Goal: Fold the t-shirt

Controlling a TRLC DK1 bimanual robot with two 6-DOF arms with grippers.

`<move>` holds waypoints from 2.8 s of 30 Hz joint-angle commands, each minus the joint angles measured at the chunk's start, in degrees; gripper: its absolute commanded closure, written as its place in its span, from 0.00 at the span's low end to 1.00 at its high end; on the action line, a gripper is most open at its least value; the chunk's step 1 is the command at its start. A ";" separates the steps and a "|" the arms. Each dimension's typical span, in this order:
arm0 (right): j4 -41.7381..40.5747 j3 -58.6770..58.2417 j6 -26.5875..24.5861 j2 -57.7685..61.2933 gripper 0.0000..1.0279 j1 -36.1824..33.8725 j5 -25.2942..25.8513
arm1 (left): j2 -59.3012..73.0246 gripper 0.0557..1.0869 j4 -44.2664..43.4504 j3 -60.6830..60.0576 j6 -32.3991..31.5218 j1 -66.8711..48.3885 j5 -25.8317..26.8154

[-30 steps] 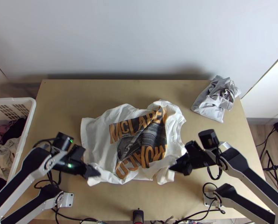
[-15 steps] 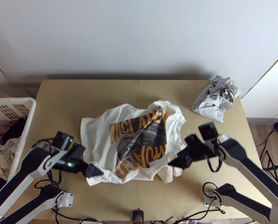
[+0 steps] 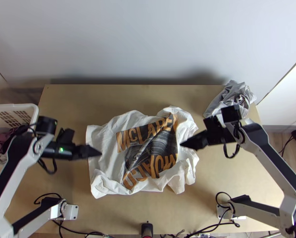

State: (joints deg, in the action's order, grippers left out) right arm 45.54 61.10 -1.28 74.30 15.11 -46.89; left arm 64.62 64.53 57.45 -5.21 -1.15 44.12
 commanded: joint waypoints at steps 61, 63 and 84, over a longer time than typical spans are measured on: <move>-21.02 14.75 6.11 29.85 0.09 -7.03 16.04 | 25.73 0.92 -35.79 0.47 -26.96 8.53 -10.37; -22.60 15.89 6.46 31.34 0.09 -6.15 17.71 | 24.85 0.92 -34.74 0.47 -26.87 8.71 -10.28; -20.58 30.04 9.01 47.95 0.09 -5.71 21.67 | 18.44 0.92 -32.36 -4.80 -25.46 8.44 -10.46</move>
State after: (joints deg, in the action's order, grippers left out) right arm 22.55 86.83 6.87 116.14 9.08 -26.28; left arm 85.60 31.66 54.33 -30.85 7.07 33.80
